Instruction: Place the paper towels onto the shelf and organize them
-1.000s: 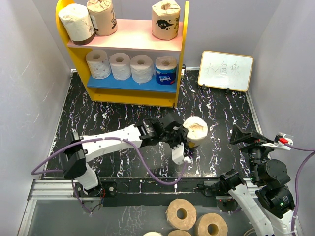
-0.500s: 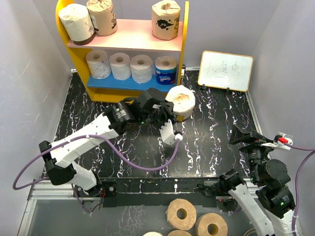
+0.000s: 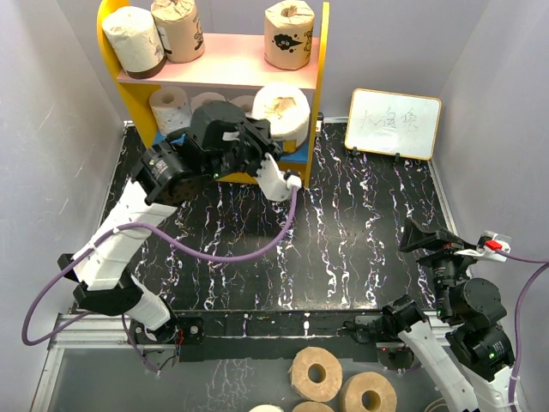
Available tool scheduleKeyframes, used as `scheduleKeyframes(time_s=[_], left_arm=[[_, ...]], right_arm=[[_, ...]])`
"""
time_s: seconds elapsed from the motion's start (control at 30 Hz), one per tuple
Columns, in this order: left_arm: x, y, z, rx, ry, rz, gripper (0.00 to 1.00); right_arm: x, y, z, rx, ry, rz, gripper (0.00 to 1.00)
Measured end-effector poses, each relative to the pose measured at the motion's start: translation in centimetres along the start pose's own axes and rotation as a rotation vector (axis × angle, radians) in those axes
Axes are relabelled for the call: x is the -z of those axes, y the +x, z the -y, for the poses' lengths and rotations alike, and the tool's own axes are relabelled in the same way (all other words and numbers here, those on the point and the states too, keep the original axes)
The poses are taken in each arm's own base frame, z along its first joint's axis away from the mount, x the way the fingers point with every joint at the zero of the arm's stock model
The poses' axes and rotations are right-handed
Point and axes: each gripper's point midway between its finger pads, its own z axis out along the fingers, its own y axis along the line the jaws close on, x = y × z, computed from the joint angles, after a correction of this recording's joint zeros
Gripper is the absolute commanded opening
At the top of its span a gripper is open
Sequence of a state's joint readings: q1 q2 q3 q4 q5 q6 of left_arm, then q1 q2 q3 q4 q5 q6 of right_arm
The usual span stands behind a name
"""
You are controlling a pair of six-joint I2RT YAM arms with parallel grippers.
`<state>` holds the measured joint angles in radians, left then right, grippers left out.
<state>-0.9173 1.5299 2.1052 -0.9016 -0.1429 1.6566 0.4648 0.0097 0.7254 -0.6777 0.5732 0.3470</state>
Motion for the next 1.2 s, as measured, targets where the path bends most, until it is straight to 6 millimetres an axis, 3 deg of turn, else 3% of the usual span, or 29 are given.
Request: scheduleKeyframes(time_s=[0.17, 0.43, 0.8, 1.2], left_arm=[[1.1, 2.2, -1.9, 0.003, -0.029, -0.062, 0.00], [0.1, 3.9, -2.8, -0.018, -0.020, -0.104, 0.00], [-0.1, 11.7, -3.7, 0.039, -0.070, -0.250, 0.00], [-1.2, 17.6, -4.9, 0.078, -0.174, -0.309, 0.00]], right_arm=[[0.0, 0.0, 0.0, 0.000, 0.000, 0.000, 0.98], [0.0, 0.0, 0.0, 0.000, 0.000, 0.000, 0.98], [0.0, 0.0, 0.0, -0.001, 0.000, 0.000, 0.98], [0.0, 0.0, 0.0, -0.001, 0.001, 0.000, 0.98]])
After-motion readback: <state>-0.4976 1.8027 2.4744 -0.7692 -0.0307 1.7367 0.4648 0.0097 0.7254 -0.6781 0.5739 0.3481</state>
